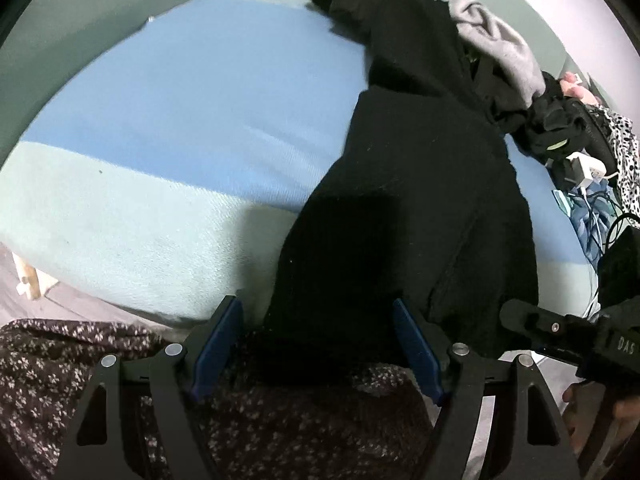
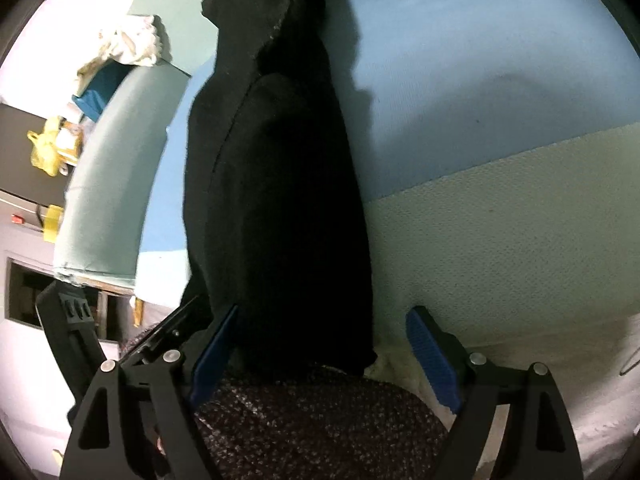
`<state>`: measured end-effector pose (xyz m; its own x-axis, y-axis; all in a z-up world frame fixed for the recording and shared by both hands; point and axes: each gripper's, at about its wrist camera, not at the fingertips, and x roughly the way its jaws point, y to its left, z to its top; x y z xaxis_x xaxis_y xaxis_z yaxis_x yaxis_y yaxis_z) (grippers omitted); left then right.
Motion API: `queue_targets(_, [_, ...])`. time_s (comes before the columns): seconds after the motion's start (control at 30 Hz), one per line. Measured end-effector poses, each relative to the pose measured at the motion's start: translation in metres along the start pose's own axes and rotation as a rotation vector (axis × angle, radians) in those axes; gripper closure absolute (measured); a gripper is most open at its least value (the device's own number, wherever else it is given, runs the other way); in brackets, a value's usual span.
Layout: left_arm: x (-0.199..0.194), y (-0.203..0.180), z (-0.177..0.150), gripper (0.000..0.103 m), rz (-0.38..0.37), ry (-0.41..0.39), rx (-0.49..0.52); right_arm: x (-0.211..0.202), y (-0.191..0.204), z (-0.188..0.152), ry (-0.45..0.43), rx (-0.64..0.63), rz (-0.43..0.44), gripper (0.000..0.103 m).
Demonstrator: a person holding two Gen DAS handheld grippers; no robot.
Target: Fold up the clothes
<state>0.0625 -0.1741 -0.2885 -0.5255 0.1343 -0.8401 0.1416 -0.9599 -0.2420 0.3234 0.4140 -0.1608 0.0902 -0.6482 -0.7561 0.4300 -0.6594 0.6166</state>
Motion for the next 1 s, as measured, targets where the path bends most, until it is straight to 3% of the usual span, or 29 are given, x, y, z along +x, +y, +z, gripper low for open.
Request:
queue_targets(0.13, [-0.01, -0.01, -0.005, 0.026, 0.082, -0.078, 0.055, -0.005, -0.006, -0.001, 0.002, 0.015, 0.046, 0.016])
queue_targets(0.37, [-0.029, -0.021, -0.004, 0.025, 0.107, -0.141, 0.114, -0.017, 0.018, -0.001, -0.049, -0.057, 0.007, 0.018])
queue_targets(0.43, [-0.039, -0.022, -0.005, 0.025, 0.103, -0.17, 0.117, -0.027, 0.032, 0.0, -0.092, -0.111, -0.007, 0.024])
queue_targets(0.47, [-0.044, -0.023, -0.003, 0.025, 0.095, -0.196, 0.115, -0.031, 0.039, 0.004, -0.118, -0.138, -0.007, 0.036])
queue_targets(0.5, [-0.05, -0.024, -0.001, 0.026, 0.086, -0.222, 0.114, -0.035, 0.046, 0.009, -0.141, -0.163, -0.006, 0.056])
queue_targets(0.53, [-0.053, -0.026, 0.001, 0.026, 0.079, -0.252, 0.116, -0.037, 0.053, 0.011, -0.16, -0.187, 0.001, 0.062])
queue_targets(0.6, [-0.053, -0.036, 0.011, 0.038, 0.068, -0.284, 0.112, -0.039, 0.063, 0.013, -0.181, -0.224, 0.013, 0.065])
queue_targets(0.63, [-0.053, -0.036, 0.012, 0.051, 0.062, -0.286, 0.108, -0.035, 0.065, 0.015, -0.173, -0.229, 0.016, 0.065])
queue_targets(0.73, [-0.03, -0.031, 0.013, 0.06, 0.051, -0.206, 0.069, -0.018, 0.059, 0.016, -0.125, -0.213, 0.03, 0.065])
queue_targets(0.83, [-0.004, -0.032, -0.001, 0.061, 0.087, -0.13, 0.077, 0.004, 0.049, 0.01, -0.088, -0.16, 0.037, 0.065])
queue_targets(1.0, [0.001, -0.037, -0.011, 0.061, 0.121, -0.152, 0.127, 0.012, 0.029, -0.003, -0.082, -0.098, 0.062, 0.07])
